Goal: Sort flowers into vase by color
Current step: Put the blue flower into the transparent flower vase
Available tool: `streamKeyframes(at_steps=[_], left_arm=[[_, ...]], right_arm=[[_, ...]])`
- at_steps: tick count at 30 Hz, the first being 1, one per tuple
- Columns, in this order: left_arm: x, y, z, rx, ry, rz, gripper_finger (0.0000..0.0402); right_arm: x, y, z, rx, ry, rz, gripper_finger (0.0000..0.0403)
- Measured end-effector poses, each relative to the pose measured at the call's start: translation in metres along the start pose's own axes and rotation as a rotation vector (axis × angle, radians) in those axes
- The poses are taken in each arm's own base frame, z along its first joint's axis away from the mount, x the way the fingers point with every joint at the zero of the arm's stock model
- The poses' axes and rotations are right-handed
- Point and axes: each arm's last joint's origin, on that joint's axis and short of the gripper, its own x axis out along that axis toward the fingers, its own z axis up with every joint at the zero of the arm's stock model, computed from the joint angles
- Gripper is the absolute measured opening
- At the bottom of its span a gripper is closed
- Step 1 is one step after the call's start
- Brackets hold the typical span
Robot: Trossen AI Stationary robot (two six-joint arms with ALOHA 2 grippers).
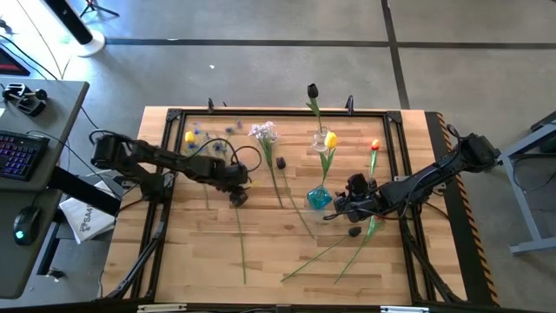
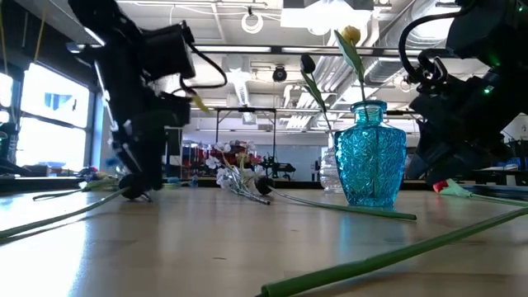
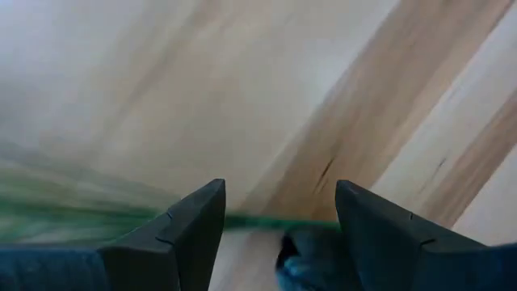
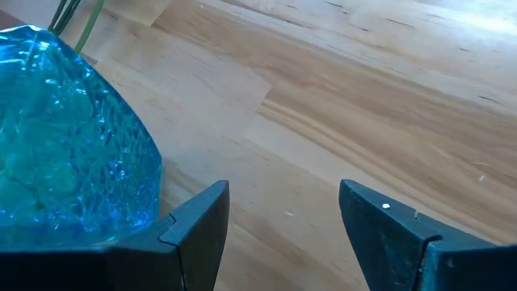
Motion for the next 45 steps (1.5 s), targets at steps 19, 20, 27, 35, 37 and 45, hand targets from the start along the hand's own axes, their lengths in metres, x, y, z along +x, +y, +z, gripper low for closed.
streamKeyframes(at_steps=[19,20,27,35,37,45], left_arm=[[-0.024,0.014,-0.055,-0.454,-0.362,0.219,0.0223],[-0.021,0.016,-0.055,-0.477,-0.373,0.214,0.0223],[-0.011,0.03,-0.054,-0.574,-0.379,0.231,0.0223],[-0.003,0.036,-0.05,-0.598,-0.313,0.238,0.0223],[0.004,0.036,-0.048,-0.593,-0.291,0.243,0.0223],[0.019,0.042,-0.038,-0.56,-0.296,0.279,0.0197]], right_arm=[[0.0,-0.001,0.0,-0.016,0.001,-0.012,0.0232],[0.0,-0.002,0.0,-0.018,0.007,-0.013,0.0232],[0.0,-0.001,-0.001,-0.018,0.023,-0.009,0.0232],[0.0,-0.001,-0.001,-0.018,0.022,-0.009,0.0232],[0.0,-0.001,-0.001,-0.018,0.021,-0.009,0.0232],[0.0,-0.001,-0.001,-0.018,0.019,-0.009,0.0232]])
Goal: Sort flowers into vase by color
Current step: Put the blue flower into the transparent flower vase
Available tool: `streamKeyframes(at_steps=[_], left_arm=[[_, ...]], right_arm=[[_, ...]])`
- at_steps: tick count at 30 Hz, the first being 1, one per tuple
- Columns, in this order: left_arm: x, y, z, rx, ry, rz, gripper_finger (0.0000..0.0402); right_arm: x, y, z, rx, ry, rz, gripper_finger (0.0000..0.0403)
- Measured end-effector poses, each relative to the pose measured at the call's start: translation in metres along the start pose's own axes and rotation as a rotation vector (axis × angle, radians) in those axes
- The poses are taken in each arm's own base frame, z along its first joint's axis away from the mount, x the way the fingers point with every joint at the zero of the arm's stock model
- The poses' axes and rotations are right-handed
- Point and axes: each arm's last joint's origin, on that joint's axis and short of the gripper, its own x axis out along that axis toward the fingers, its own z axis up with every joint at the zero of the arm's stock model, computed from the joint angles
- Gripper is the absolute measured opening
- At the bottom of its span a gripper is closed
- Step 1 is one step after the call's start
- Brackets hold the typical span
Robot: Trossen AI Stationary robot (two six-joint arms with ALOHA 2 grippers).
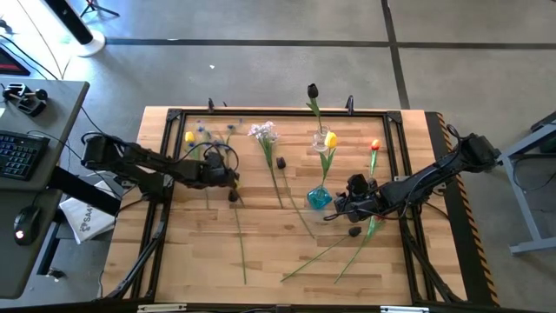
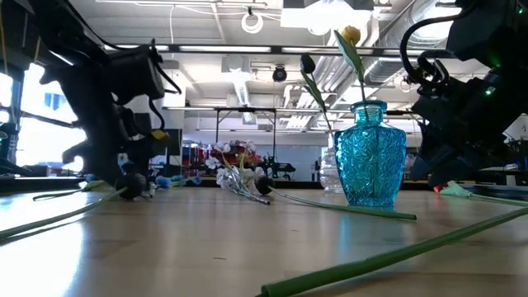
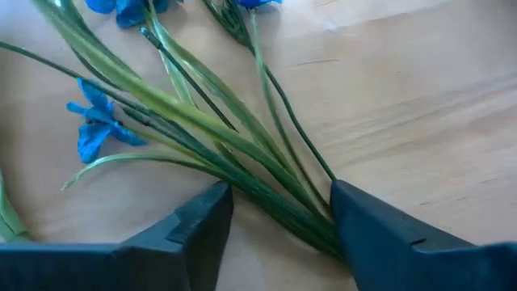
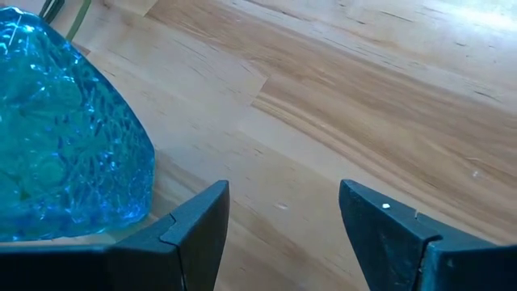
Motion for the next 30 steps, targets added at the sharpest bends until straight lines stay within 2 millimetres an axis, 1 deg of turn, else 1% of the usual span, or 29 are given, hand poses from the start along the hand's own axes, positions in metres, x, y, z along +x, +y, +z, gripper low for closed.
streamKeyframes(at_steps=[3,8,13,15,17,20,25,30], left_arm=[[0.0,0.001,0.002,0.024,0.009,-0.002,0.0159],[0.001,0.004,0.008,0.062,0.005,-0.001,0.0079],[-0.001,0.005,0.016,0.067,-0.04,-0.013,0.0011],[-0.005,0.005,0.02,0.065,-0.081,-0.029,0.0005],[-0.011,0.004,0.024,0.073,-0.115,-0.054,0.0007],[-0.023,0.003,0.032,0.083,-0.181,-0.117,0.0007],[-0.054,0.003,0.045,0.101,-0.342,-0.239,0.0002],[-0.091,0.008,0.056,0.114,-0.543,-0.334,0.0001]], right_arm=[[0.0,0.0,0.0,0.0,-0.003,-0.001,0.0232],[-0.002,-0.001,0.002,0.0,-0.008,0.004,0.0232],[-0.015,-0.001,0.007,-0.017,-0.042,0.064,0.0232],[-0.024,-0.001,0.009,-0.012,-0.083,0.105,0.0232],[-0.034,-0.001,0.012,-0.012,-0.124,0.15,0.0232],[-0.048,-0.002,0.016,-0.018,-0.185,0.215,0.0232],[-0.071,-0.005,0.024,-0.03,-0.291,0.326,0.0232],[-0.095,-0.003,0.035,-0.047,-0.451,0.426,0.0232]])
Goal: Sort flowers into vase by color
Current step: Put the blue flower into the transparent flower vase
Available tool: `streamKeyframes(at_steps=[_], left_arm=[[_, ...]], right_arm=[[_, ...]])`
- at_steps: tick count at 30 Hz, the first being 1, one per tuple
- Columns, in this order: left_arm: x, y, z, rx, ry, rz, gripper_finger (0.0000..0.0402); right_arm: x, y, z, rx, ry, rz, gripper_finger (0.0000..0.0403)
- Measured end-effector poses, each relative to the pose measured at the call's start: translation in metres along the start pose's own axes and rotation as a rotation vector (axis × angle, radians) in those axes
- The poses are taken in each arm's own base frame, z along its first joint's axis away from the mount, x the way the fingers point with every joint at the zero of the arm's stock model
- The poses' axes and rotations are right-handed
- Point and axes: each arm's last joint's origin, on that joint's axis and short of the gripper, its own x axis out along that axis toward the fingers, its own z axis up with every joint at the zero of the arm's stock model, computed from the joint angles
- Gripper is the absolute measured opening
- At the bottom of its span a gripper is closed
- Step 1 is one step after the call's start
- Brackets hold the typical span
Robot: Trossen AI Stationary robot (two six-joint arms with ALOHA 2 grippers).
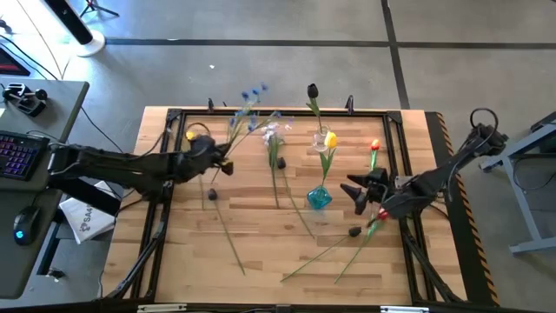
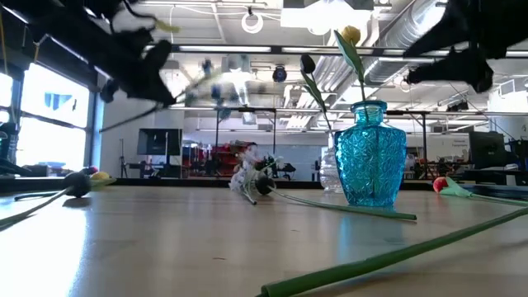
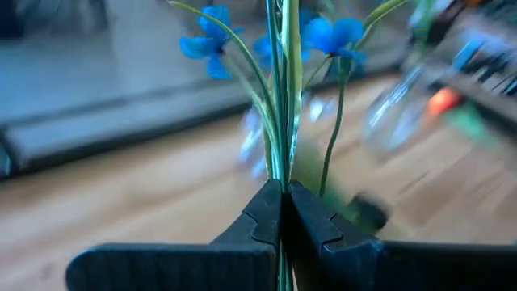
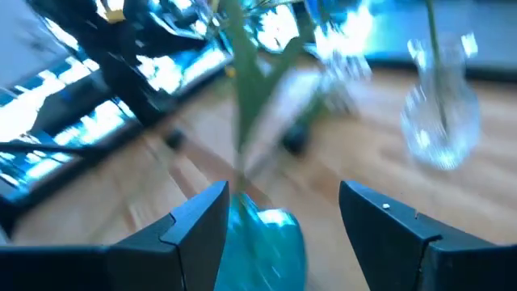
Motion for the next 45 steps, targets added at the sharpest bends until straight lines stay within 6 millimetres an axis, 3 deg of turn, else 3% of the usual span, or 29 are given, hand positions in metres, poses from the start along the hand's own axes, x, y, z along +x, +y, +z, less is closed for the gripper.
streamKeyframes(at_steps=[7,12,19,24,30,37,45], left_arm=[[-0.034,-0.008,0.033,0.016,-0.245,-0.192,0.0],[-0.048,-0.021,0.045,0.073,-0.358,-0.405,0.0],[-0.056,-0.041,0.054,0.134,-0.522,-0.714,0.0],[-0.05,-0.054,0.052,0.125,-0.586,-0.836,0.0],[-0.036,-0.07,0.038,0.166,-0.555,-0.894,0.0],[-0.025,-0.082,0.025,0.164,-0.517,-0.957,0.0],[-0.019,-0.086,0.018,0.162,-0.505,-0.966,0.0]], right_arm=[[-0.021,0.024,0.04,-0.101,-0.231,0.209,0.0232],[-0.033,0.036,0.058,-0.187,-0.359,0.422,0.0232],[-0.031,0.065,0.069,-0.301,-0.333,0.631,0.0232],[-0.007,0.101,0.07,-0.474,-0.288,0.624,0.0232],[0.041,0.131,0.068,-0.583,-0.225,0.539,0.0232],[0.099,0.139,0.068,-0.546,-0.209,0.474,0.0232],[0.138,0.147,0.077,-0.496,-0.286,0.467,0.0232]])
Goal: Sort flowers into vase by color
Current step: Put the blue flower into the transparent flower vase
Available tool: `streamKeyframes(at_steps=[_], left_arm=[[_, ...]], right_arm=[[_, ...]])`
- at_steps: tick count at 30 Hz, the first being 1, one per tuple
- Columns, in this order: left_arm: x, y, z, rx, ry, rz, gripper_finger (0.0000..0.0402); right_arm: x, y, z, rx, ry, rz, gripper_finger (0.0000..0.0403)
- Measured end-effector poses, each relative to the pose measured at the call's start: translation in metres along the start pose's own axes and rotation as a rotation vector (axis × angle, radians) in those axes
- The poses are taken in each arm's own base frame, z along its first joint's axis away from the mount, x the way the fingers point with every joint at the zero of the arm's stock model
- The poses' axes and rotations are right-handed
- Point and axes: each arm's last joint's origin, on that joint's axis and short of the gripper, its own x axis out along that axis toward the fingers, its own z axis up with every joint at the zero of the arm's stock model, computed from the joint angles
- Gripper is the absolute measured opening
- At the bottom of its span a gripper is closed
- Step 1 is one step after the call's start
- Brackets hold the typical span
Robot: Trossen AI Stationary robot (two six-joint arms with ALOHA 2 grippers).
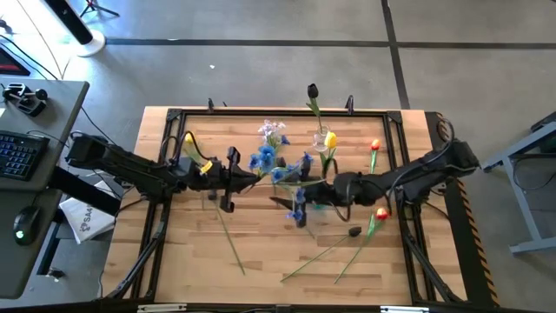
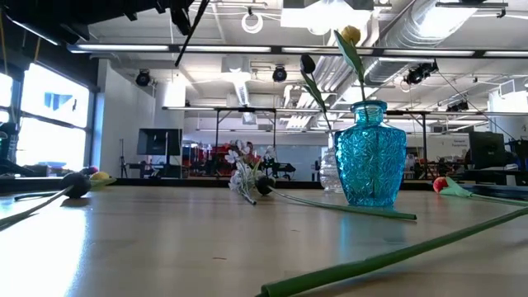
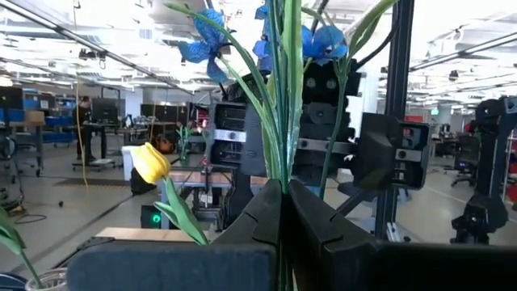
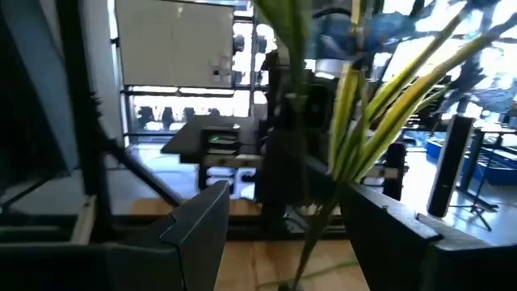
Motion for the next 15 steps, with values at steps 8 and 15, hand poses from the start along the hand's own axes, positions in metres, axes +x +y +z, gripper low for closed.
streamKeyframes(at_steps=[8,15], left_arm=[[0.002,0.0,-0.004,0.002,0.017,0.0,0.0],[0.002,0.0,-0.004,0.001,0.016,0.002,0.0]], right_arm=[[0.019,-0.008,0.01,0.008,-0.027,-0.027,0.0232],[0.024,-0.025,0.008,0.106,-0.003,-0.085,0.0232]])
